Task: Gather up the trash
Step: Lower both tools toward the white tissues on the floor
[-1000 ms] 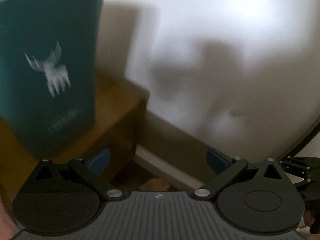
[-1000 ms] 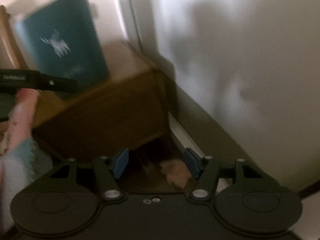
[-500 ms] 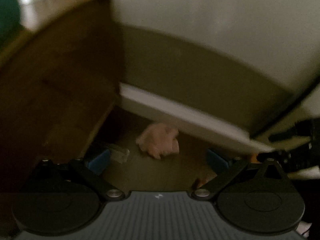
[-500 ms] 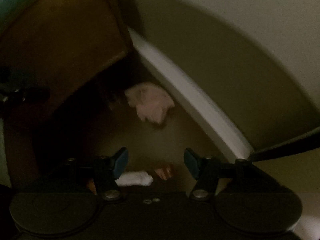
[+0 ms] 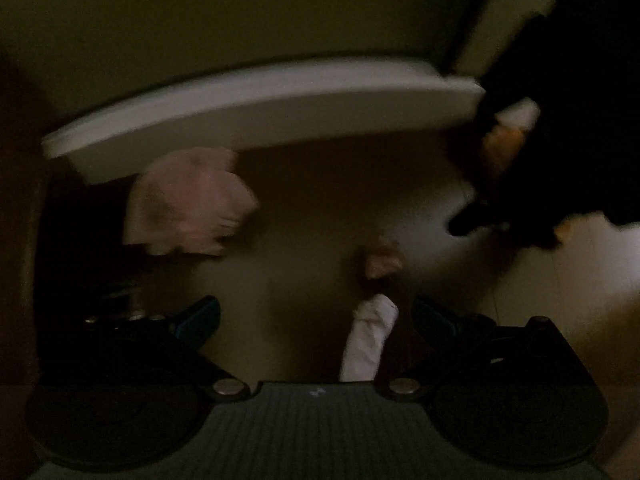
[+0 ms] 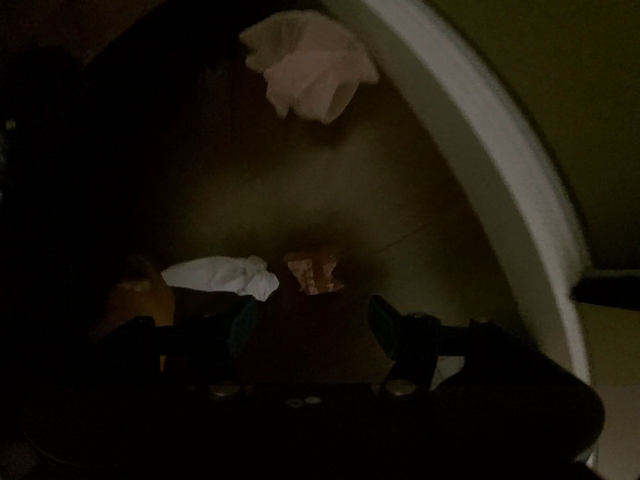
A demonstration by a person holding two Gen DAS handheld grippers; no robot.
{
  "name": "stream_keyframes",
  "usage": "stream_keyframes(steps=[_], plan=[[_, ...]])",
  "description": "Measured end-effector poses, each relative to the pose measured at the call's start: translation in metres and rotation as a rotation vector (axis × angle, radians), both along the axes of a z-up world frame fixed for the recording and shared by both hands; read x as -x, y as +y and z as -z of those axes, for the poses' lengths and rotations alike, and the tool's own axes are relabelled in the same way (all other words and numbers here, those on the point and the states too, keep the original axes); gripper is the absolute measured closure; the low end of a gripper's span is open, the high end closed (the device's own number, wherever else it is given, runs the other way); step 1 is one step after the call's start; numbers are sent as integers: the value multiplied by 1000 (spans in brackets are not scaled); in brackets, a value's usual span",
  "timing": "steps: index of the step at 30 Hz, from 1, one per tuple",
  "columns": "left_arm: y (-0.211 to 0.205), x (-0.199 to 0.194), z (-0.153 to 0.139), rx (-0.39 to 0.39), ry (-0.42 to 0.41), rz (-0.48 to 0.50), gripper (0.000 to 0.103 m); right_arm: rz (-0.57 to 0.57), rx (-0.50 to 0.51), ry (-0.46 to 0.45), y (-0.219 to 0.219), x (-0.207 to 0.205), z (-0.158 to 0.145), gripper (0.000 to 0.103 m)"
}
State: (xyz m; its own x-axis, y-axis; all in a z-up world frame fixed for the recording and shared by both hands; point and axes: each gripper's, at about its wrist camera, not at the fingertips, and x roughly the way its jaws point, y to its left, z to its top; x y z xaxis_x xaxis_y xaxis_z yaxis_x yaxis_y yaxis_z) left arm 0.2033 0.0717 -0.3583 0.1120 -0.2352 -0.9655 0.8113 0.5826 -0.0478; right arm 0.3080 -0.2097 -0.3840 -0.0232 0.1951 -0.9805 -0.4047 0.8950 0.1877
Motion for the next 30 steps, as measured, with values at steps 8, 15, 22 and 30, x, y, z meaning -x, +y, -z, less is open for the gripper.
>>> stream_keyframes(steps=[8,15,22,30], plan=[[-22,39,77,-58,45,187,0,-99,20,45,15,-2,63,42],[-27,53,121,-121,25,260,1,-123,20,36,24,-9,97,43],[-38,60,144,-134,31,287,10,-143,41,56,33,-13,121,45],[-51,60,163,-189,30,315,43,-154,41,62,37,-18,128,47]])
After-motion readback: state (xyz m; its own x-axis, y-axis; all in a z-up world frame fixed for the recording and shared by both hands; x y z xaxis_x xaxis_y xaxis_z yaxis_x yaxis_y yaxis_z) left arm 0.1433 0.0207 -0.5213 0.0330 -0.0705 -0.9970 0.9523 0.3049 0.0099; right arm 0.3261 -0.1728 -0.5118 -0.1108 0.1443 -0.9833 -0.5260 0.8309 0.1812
